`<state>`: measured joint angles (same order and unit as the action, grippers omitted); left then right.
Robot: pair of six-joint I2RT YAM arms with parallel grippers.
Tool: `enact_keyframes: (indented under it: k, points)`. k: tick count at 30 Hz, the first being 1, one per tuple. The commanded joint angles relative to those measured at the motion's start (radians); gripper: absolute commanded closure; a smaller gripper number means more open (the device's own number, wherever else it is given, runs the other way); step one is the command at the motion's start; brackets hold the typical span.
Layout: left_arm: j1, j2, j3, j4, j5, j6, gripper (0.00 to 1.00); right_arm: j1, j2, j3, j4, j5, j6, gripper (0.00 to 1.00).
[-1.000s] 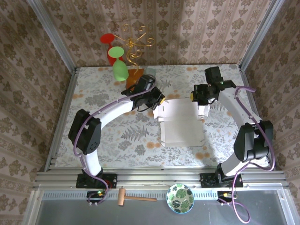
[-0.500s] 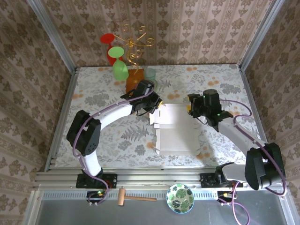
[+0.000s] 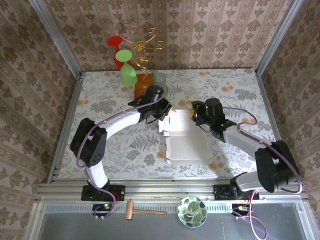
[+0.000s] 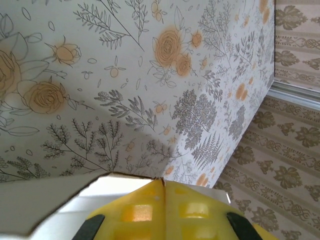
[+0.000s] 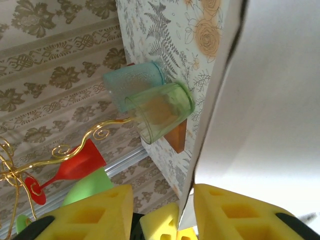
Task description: Fold the paper box
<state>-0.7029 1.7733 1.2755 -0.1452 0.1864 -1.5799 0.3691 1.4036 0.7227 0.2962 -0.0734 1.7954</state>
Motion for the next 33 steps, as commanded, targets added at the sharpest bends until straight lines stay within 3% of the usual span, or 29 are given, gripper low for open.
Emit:
enact_keyframes:
  k: [1,9,13,28,32,33]
  points:
    - [0.007,-0.042,-0.013,0.019,-0.010,-0.035,1.00,0.007,0.035,0.014,0.049,0.058,0.020,0.68]
    - [0.006,-0.055,-0.025,0.021,-0.018,-0.038,1.00,0.031,0.036,0.012,0.005,0.073,0.030,0.65]
    - [0.002,-0.058,-0.024,0.022,-0.020,-0.037,1.00,0.031,0.085,0.022,0.078,0.084,0.032,0.67]
    - [-0.001,-0.074,-0.036,0.019,-0.030,-0.037,1.00,0.037,0.165,0.078,0.103,0.124,0.036,0.86]
    - [-0.001,-0.075,-0.038,0.033,-0.022,-0.036,1.00,0.035,0.175,0.085,0.103,0.129,0.039,0.97]
    - [0.000,-0.078,-0.039,0.040,-0.018,-0.033,0.92,0.034,0.173,0.083,0.101,0.134,0.042,1.00]
